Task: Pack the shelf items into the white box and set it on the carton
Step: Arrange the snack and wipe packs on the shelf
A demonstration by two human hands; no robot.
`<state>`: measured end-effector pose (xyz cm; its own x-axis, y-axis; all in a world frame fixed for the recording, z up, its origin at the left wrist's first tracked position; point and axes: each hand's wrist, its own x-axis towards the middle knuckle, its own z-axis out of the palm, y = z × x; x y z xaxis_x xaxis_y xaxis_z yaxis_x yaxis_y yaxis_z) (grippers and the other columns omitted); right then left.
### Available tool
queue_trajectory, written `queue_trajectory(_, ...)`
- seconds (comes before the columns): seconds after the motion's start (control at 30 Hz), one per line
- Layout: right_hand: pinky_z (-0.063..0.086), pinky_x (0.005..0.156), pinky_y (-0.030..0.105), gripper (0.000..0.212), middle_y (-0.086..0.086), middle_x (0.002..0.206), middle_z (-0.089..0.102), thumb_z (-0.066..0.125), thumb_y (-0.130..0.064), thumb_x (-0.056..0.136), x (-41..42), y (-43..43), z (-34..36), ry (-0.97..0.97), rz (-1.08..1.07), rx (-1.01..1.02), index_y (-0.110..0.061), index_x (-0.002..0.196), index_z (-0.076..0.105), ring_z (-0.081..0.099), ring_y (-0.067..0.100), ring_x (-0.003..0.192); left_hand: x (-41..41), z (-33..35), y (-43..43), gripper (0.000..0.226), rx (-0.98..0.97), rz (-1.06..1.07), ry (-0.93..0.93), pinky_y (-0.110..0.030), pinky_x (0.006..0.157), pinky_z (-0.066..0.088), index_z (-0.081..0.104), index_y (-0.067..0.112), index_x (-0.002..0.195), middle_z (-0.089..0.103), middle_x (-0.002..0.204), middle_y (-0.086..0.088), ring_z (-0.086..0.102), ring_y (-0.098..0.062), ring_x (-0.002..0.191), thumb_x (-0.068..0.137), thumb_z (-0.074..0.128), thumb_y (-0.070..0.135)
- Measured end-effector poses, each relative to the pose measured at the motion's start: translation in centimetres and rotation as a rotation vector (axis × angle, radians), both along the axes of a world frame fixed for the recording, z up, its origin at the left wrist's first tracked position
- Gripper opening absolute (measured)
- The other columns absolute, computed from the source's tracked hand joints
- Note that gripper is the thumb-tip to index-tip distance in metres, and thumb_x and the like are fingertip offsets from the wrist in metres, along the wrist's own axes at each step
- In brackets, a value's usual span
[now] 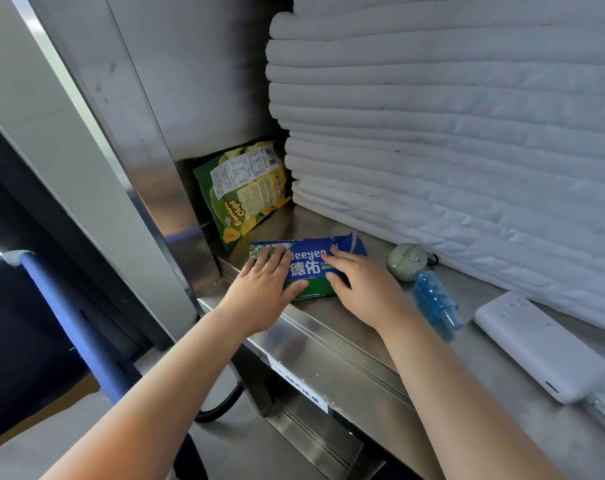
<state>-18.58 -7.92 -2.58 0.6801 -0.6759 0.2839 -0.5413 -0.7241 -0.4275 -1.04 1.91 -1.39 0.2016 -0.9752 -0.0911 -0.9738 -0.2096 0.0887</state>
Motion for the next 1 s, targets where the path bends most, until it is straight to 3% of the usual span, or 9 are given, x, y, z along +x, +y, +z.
queue_trajectory(0.13,0.04,0.094,0.026,0.038,-0.005,0.135,0.055,0.054,-0.037,0.092,0.1,0.2,0.0,-0.016,-0.066,-0.088,-0.026,0.129,0.057,0.051,0.017,0.117,-0.7,-0.8,-0.2,0.062,-0.135,0.029,-0.042,-0.036,0.115,-0.003,0.005,0.022,0.15,0.004,0.158,0.0,-0.004,-0.019,0.145,0.097,0.014,0.051)
queue_trajectory(0.33,0.046,0.083,0.025,0.025,-0.005,0.114,0.068,0.062,-0.032,0.087,-0.1,0.2,0.1,-0.11,-0.093,-0.095,-0.023,0.11,0.071,0.059,0.014,0.105,1.8,0.3,-1.3,0.06,-0.002,-0.124,-0.019,-0.034,0.116,-0.006,-0.001,0.028,0.15,-0.003,0.158,0.006,-0.01,-0.013,0.144,0.098,0.015,0.052)
queue_trajectory(0.47,0.049,0.079,0.027,0.026,-0.005,0.107,0.066,0.065,-0.03,0.086,-0.2,0.2,0.1,-0.119,-0.075,-0.088,-0.019,0.109,0.07,0.057,0.014,0.1,2.5,0.6,-1.5,0.059,0.035,-0.159,-0.004,-0.034,0.116,-0.008,-0.003,0.03,0.15,-0.006,0.158,0.008,-0.012,-0.011,0.143,0.098,0.016,0.052)
queue_trajectory(0.6,0.04,0.095,0.026,0.039,-0.003,0.131,0.055,0.06,-0.032,0.09,0.0,0.1,0.3,-0.065,-0.008,-0.106,-0.019,0.127,0.058,0.048,0.015,0.119,1.8,0.3,-1.8,0.058,-0.043,-0.082,0.093,-0.032,0.114,-0.008,0.004,0.029,0.15,0.0,0.158,0.007,-0.008,-0.01,0.143,0.098,0.012,0.051)
queue_trajectory(0.7,0.03,0.106,0.026,0.046,-0.006,0.149,0.037,0.049,-0.035,0.096,0.5,0.2,-0.1,0.002,0.034,-0.009,-0.026,0.14,0.043,0.031,0.011,0.137,1.5,-0.3,-2.2,0.06,-0.087,-0.081,0.035,-0.032,0.116,-0.005,0.001,0.026,0.15,0.0,0.158,0.006,-0.008,-0.011,0.144,0.098,0.015,0.051)
queue_trajectory(0.87,0.021,0.113,0.029,0.05,-0.006,0.155,0.025,0.039,-0.042,0.098,0.6,0.1,-0.6,0.099,0.017,0.027,-0.028,0.146,0.032,0.018,0.01,0.143,2.5,-0.2,-3.1,0.059,-0.082,-0.167,0.024,-0.029,0.114,-0.004,0.003,0.027,0.151,0.001,0.158,0.007,-0.005,-0.009,0.144,0.098,0.018,0.05)
queue_trajectory(1.0,0.006,0.115,0.03,0.053,-0.005,0.159,0.007,0.024,-0.046,0.1,0.8,0.2,-1.1,0.226,0.011,0.009,-0.031,0.15,0.013,0.002,0.012,0.145,3.1,-0.3,-3.7,0.058,-0.11,-0.219,0.029,-0.027,0.114,-0.004,0.005,0.028,0.151,0.003,0.158,0.008,-0.004,-0.009,0.144,0.099,0.02,0.049)
